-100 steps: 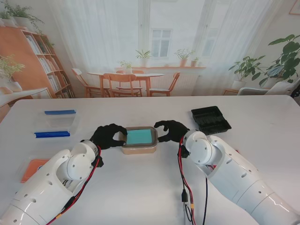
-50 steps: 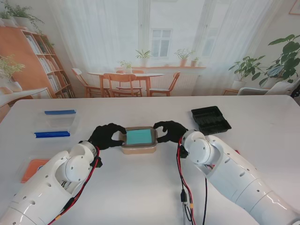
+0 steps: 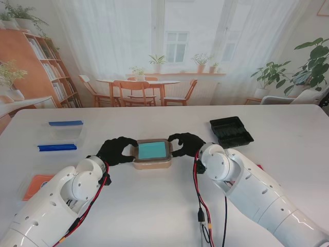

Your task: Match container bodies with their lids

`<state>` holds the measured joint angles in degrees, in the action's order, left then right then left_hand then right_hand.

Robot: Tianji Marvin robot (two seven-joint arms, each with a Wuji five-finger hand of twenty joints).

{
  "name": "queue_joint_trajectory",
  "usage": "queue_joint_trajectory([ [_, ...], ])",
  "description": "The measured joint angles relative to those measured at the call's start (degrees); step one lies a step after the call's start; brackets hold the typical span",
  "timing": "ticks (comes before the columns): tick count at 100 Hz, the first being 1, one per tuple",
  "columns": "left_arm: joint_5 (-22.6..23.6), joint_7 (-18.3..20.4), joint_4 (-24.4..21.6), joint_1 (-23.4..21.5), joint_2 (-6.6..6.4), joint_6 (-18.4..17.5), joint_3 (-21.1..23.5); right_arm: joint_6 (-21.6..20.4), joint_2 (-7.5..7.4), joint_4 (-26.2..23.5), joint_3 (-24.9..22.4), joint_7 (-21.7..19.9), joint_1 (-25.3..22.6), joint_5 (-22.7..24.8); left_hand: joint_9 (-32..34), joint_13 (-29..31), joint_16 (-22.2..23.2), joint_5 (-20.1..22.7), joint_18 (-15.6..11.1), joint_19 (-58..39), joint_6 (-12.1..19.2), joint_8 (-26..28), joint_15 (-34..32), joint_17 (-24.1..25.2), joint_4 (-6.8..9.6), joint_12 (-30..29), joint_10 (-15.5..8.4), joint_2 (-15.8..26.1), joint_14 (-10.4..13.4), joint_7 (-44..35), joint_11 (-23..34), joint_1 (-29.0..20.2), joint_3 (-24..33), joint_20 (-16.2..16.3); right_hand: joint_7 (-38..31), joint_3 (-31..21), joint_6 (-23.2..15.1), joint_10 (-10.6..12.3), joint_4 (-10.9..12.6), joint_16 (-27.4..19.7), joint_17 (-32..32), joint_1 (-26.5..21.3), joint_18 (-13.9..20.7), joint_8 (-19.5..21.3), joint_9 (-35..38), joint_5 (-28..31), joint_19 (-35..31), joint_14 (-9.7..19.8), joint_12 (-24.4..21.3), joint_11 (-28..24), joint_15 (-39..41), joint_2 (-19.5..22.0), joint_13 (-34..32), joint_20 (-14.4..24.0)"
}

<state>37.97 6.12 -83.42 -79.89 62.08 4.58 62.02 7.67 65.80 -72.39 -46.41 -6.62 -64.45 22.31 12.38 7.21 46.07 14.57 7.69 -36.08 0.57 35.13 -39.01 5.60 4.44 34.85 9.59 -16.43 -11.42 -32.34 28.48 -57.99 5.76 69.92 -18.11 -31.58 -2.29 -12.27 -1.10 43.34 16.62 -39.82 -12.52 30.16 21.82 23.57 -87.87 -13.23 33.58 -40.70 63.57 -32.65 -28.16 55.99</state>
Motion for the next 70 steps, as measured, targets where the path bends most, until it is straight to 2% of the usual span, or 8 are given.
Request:
queue_joint_trajectory([
  [70,-0.89,0.96,-0.63,-0.1,-0.05,1.63,-0.01,2.78,0.04,-0.67,0.48,-0.53,-0.06,-0.31,-0.01,-0.6,-0.06,-0.06,-0.56,2.19,0.1,-0.97,0.82,0.07,0.0,-0.57,-0.02,0.05,0.14,-0.01,-2.05,0.0,0.01,1.55,0.04,0.0,-0.4,-0.04,0.0,0.07,0.0,0.52,0.07,0.6,0.0,-0.5,0.0,0.03,0.67,-0.66,0.8,0.0,0.0,0.6],
])
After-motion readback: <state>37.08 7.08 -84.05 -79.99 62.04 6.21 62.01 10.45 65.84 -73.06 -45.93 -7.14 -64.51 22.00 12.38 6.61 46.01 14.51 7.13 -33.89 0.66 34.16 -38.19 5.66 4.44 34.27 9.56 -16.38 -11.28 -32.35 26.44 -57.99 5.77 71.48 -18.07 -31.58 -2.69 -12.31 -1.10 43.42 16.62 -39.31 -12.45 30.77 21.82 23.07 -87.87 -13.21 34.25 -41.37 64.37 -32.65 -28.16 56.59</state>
